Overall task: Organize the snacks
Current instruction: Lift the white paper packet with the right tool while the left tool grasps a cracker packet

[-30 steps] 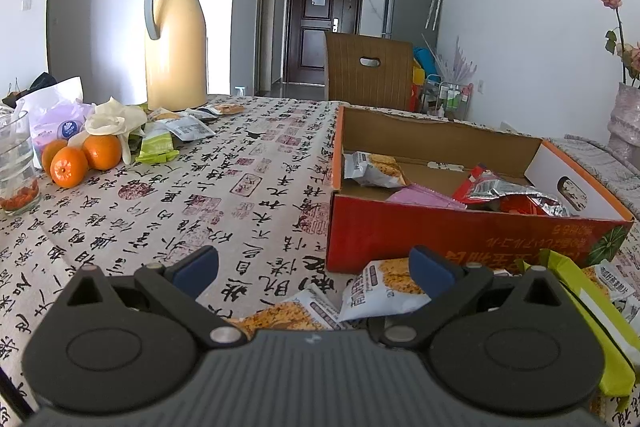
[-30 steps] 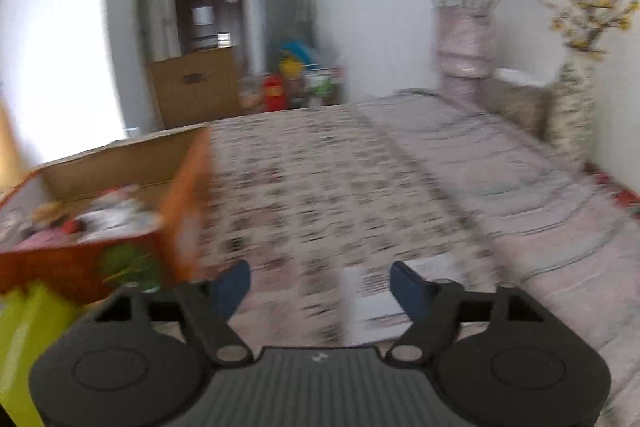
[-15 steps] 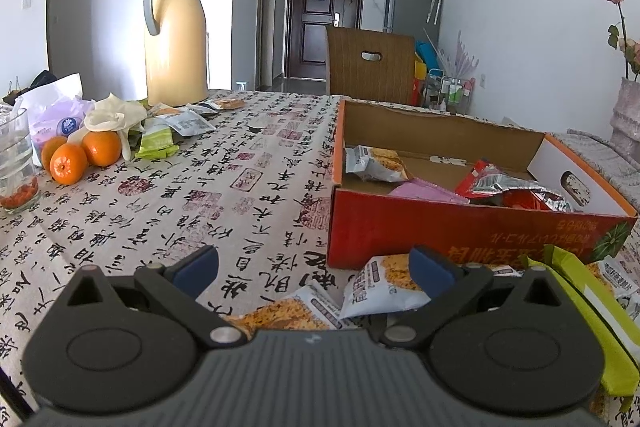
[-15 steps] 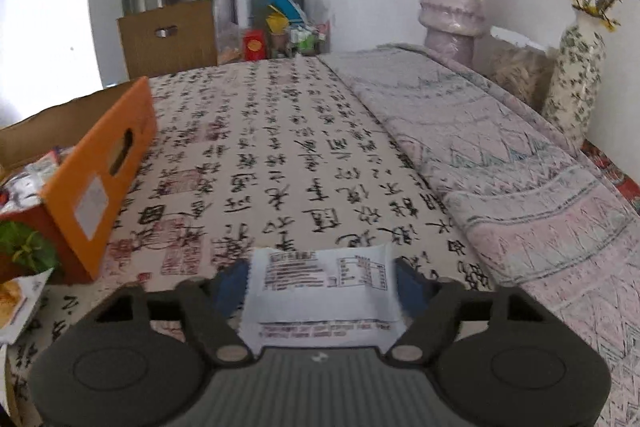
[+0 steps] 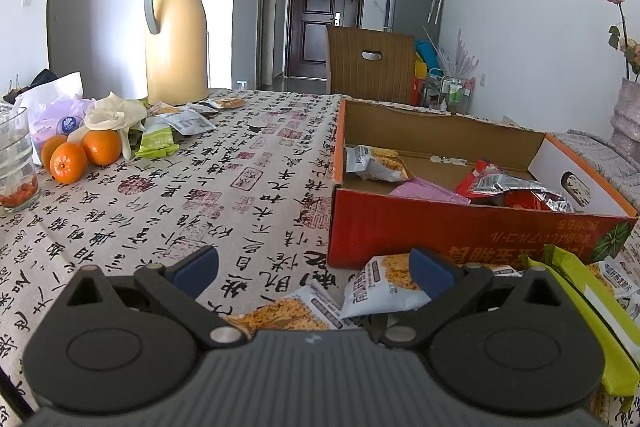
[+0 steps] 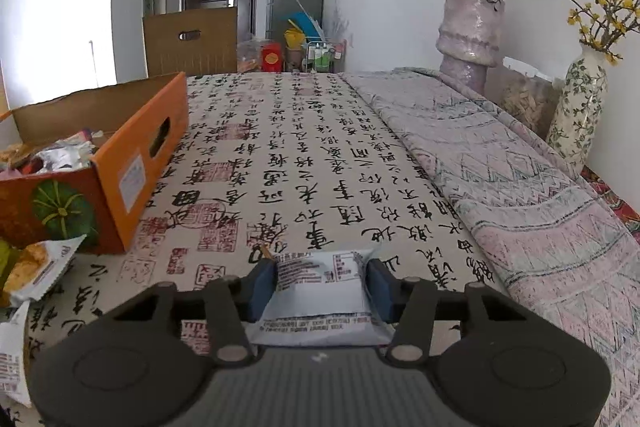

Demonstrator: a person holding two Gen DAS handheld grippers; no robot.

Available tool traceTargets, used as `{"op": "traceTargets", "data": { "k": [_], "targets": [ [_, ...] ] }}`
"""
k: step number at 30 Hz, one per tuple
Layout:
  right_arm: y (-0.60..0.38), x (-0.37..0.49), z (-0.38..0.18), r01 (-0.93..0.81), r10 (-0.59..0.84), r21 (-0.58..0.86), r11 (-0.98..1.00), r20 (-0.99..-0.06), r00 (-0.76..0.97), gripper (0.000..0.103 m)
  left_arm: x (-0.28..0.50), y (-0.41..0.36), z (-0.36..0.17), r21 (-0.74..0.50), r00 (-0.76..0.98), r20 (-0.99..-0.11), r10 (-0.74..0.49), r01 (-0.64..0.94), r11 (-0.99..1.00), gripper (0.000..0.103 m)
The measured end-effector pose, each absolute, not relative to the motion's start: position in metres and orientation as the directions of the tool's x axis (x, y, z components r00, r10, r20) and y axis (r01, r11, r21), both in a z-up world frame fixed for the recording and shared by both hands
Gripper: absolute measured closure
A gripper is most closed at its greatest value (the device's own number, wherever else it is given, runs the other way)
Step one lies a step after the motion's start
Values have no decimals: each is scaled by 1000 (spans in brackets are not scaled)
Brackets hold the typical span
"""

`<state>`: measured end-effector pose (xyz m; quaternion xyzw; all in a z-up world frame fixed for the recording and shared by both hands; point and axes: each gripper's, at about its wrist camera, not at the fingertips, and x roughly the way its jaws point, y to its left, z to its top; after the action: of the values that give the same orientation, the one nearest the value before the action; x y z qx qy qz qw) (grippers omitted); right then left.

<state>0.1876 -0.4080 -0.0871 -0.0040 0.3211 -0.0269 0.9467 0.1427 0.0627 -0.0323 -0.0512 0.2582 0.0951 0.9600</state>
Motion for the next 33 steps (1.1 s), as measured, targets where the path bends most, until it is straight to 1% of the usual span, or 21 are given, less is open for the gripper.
{"op": "traceTargets", "data": {
  "k": [7,15,22,25,27,28,30,33],
  "targets": [
    [-397,161,-75,28,0,42,999,-550,835,53,147,72,-29,-61,802,-584,127,-200,978,0],
    [-367,133,-63,-60,107,112,992,-479,871,52,141,69,-27,45,768,-617,170,-181,982,0],
    [-353,121,-63,-87,145,143,986,-469,871,52,143,72,-30,125,750,-638,174,-122,985,0],
    [-351,118,-64,-85,148,152,985,-470,870,51,146,76,-35,145,734,-659,163,-89,985,5],
    [-351,117,-64,-82,147,154,985,-471,870,51,147,79,-38,149,735,-662,150,-66,987,6],
    [-351,117,-64,-81,146,155,985,-472,870,51,148,80,-38,143,738,-660,138,-57,988,6],
    [-350,116,-65,-81,146,155,985,-474,868,51,151,82,-39,117,738,-666,109,-40,992,10],
    [-346,113,-65,-84,149,157,984,-475,867,51,154,83,-40,86,733,-677,67,-12,996,13]
  ]
}}
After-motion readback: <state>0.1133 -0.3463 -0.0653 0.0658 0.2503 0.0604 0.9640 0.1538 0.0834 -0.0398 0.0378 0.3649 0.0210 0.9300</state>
